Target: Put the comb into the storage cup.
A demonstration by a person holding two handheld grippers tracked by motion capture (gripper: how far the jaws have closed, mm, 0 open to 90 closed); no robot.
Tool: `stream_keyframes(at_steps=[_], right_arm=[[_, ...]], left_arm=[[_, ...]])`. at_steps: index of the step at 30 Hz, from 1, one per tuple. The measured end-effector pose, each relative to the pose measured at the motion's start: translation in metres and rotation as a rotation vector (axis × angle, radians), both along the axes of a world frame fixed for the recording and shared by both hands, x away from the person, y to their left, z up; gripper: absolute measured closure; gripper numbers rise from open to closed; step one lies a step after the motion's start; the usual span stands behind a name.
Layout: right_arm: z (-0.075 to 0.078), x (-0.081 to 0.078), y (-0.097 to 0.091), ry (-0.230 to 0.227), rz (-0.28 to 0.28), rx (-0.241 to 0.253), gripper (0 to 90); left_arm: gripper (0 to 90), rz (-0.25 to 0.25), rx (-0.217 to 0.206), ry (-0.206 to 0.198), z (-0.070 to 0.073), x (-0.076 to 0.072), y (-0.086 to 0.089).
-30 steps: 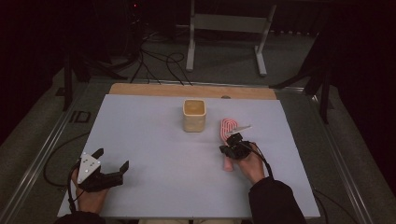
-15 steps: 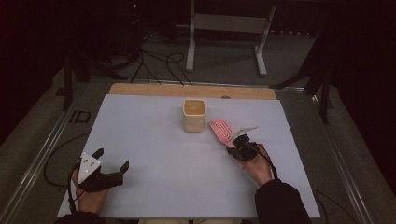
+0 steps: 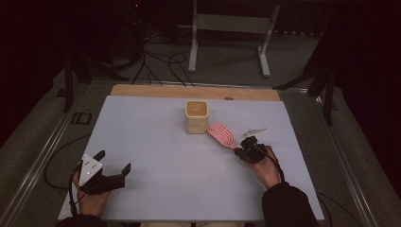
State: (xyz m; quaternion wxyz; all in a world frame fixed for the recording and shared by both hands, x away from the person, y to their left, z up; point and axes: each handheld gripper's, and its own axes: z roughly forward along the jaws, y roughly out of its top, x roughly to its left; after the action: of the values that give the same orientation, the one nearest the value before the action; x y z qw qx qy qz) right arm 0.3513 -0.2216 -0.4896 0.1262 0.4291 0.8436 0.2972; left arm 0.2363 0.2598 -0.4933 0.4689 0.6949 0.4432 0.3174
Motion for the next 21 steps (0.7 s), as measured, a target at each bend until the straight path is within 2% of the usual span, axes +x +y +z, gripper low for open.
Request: stream_keyframes(at_steps=[3, 6, 9, 12, 14, 15, 16, 18, 19, 20, 21], right_arm=[[0.004, -0.002, 0.001, -0.025, 0.023, 0.038, 83.6], [0.011, -0.006, 0.002, -0.080, 0.042, 0.076, 76.3], [0.019, -0.012, -0.001, -0.155, 0.057, 0.114, 64.5], [0.026, -0.018, -0.007, -0.208, 0.045, 0.165, 54.7], [0.031, -0.023, -0.012, -0.243, 0.037, 0.183, 51.6], [0.031, -0.023, -0.012, -0.243, 0.037, 0.183, 51.6], [0.036, -0.029, -0.018, -0.271, 0.027, 0.206, 46.4], [0.040, -0.035, -0.025, -0.301, 0.009, 0.217, 38.5], [0.040, -0.035, -0.025, -0.301, 0.009, 0.217, 38.5], [0.042, -0.042, -0.031, -0.345, -0.019, 0.216, 31.4], [0.042, -0.046, -0.034, -0.362, -0.028, 0.214, 28.7]], left_arm=[[0.1, 0.000, -0.001, -0.001, 0.000, 0.000, 0.000], [0.1, -0.001, -0.002, -0.002, 0.000, 0.000, 0.000], [0.1, 0.001, -0.002, -0.003, 0.000, 0.000, 0.000], [0.1, 0.003, -0.007, -0.006, 0.000, 0.000, 0.001], [0.1, 0.003, -0.007, -0.005, 0.000, 0.000, 0.000], [0.1, 0.003, -0.007, -0.005, 0.000, 0.000, 0.000], [0.1, 0.001, -0.003, -0.004, 0.001, 0.000, 0.000], [0.1, 0.002, -0.006, -0.005, 0.001, 0.000, 0.000], [0.1, 0.002, -0.006, -0.005, 0.001, 0.000, 0.000], [0.1, 0.002, -0.010, -0.007, 0.001, 0.000, 0.001], [0.1, 0.001, -0.010, -0.007, 0.001, 0.000, 0.001]])
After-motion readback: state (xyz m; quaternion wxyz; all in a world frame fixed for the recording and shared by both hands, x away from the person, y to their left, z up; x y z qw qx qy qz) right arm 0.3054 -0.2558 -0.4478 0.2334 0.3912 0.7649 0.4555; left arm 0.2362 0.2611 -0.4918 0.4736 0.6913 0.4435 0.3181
